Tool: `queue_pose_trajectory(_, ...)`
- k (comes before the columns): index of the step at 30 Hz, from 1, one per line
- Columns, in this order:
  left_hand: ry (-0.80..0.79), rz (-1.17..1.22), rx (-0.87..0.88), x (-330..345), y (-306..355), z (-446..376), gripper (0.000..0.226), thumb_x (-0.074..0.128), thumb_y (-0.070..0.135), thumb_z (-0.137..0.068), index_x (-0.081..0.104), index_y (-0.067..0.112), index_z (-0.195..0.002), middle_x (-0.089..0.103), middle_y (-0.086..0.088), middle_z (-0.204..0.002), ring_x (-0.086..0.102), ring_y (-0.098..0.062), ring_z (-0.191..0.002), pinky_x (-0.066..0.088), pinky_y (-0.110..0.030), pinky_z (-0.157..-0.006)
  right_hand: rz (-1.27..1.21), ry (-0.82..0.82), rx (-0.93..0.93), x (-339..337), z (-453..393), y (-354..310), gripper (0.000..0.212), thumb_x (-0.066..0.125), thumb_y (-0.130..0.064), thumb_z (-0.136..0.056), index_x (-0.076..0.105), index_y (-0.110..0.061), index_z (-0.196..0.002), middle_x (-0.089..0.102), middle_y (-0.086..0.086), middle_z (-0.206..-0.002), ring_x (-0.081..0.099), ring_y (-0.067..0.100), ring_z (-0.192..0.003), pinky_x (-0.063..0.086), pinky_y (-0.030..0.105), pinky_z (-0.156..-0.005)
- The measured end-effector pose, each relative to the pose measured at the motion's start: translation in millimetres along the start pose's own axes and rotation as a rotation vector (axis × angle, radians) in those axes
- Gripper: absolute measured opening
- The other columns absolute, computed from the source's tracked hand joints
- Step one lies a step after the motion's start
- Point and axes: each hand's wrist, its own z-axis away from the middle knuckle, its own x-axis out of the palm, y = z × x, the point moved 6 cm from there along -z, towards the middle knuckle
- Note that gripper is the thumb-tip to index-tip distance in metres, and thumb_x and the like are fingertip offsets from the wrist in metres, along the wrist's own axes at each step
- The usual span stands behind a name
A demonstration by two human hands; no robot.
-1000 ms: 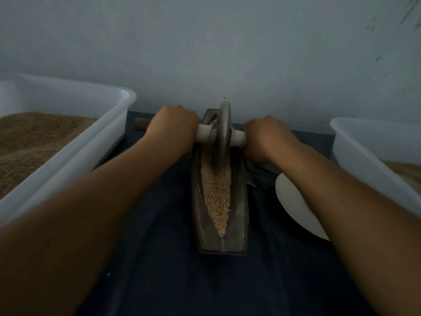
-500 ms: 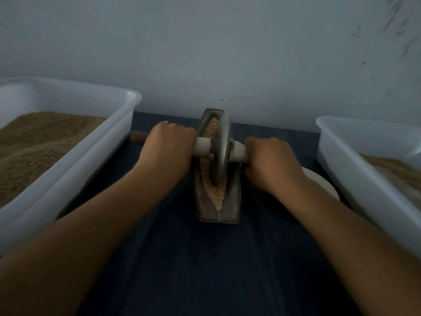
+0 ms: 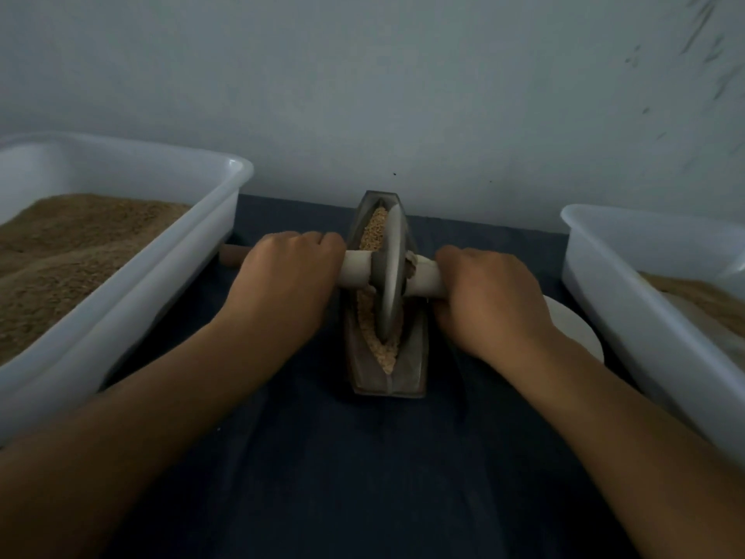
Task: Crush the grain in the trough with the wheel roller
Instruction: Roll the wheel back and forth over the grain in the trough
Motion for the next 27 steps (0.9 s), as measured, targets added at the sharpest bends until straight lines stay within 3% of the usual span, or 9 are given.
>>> queue_pose_trajectory(4, -0.076, 0.047, -0.026, 17.9, -8.6, -23.7, 0.037, 0.067, 0.026, -0.085, 0.032, 0.021, -0.094, 0.062, -0.002, -0.095, 0.053, -0.018, -0.074, 0.042, -0.032, -0.066, 0.124, -0.078, 0.034, 18.3, -27.6, 6.8, 0.021, 0.067, -0.03, -0.077, 0.052, -0.019, -0.086, 0.06, 0.001, -0.077, 0.035, 0.021, -0.06, 0.009, 0.03, -0.048)
queue_pose_trajectory(8, -0.117, 0.038, -0.016, 26.8, -11.8, -50.4, 0.035, 0.068, 0.026, -0.083, 0.04, 0.017, -0.103, 0.062, -0.006, -0.094, 0.055, -0.022, -0.076, 0.046, -0.037, -0.066, 0.06, -0.209, 0.087, 40.2, -56.9, 21.3, 0.022, 0.068, -0.031, -0.076, 0.062, -0.024, -0.096, 0.065, 0.004, -0.09, 0.061, 0.029, -0.08, 0.029, 0.028, -0.056)
queue_pose_trajectory(11, -0.136, 0.076, -0.017, 30.7, -16.5, -73.0, 0.033, 0.068, 0.023, -0.085, 0.048, 0.014, -0.11, 0.063, -0.01, -0.101, 0.058, -0.026, -0.084, 0.043, -0.037, -0.069, 0.052, -0.326, 0.104, 59.0, -81.6, 32.6, 0.026, 0.068, -0.035, -0.08, 0.066, -0.028, -0.105, 0.067, 0.005, -0.101, 0.063, 0.028, -0.087, 0.037, 0.029, -0.061)
queue_pose_trajectory(14, -0.197, 0.062, -0.012, 38.7, -20.8, -93.2, 0.033, 0.067, 0.024, -0.086, 0.052, 0.014, -0.113, 0.063, -0.011, -0.107, 0.061, -0.03, -0.096, 0.044, -0.038, -0.073, 0.076, -0.416, 0.11, 69.9, -102.5, 40.3, 0.029, 0.067, -0.04, -0.081, 0.066, -0.026, -0.107, 0.065, 0.004, -0.104, 0.059, 0.025, -0.083, 0.033, 0.025, -0.055)
queue_pose_trajectory(18, -0.259, 0.095, -0.029, 46.2, -28.0, -105.4, 0.032, 0.067, 0.031, -0.085, 0.057, 0.017, -0.112, 0.064, -0.009, -0.108, 0.06, -0.027, -0.096, 0.041, -0.036, -0.073, 0.048, -0.42, 0.095, 70.1, -118.0, 45.4, 0.027, 0.068, -0.038, -0.077, 0.066, -0.028, -0.102, 0.065, 0.003, -0.101, 0.054, 0.023, -0.078, 0.035, 0.026, -0.056)
queue_pose_trajectory(23, -0.234, 0.016, -0.042, 42.1, -22.4, -96.4, 0.032, 0.067, 0.031, -0.085, 0.058, 0.015, -0.111, 0.065, -0.008, -0.102, 0.052, -0.022, -0.078, 0.043, -0.035, -0.069, 0.071, -0.431, 0.114, 70.8, -104.9, 42.6, 0.027, 0.066, -0.04, -0.081, 0.065, -0.027, -0.104, 0.065, 0.002, -0.101, 0.057, 0.023, -0.079, 0.037, 0.026, -0.057)
queue_pose_trajectory(27, -0.184, -0.023, -0.007, 32.9, -13.9, -76.5, 0.031, 0.066, 0.031, -0.085, 0.056, 0.017, -0.111, 0.065, -0.007, -0.102, 0.062, -0.026, -0.09, 0.046, -0.036, -0.071, 0.046, -0.388, 0.122, 59.8, -76.2, 34.6, 0.022, 0.066, -0.035, -0.08, 0.065, -0.026, -0.099, 0.065, 0.002, -0.098, 0.06, 0.024, -0.081, 0.032, 0.025, -0.054)
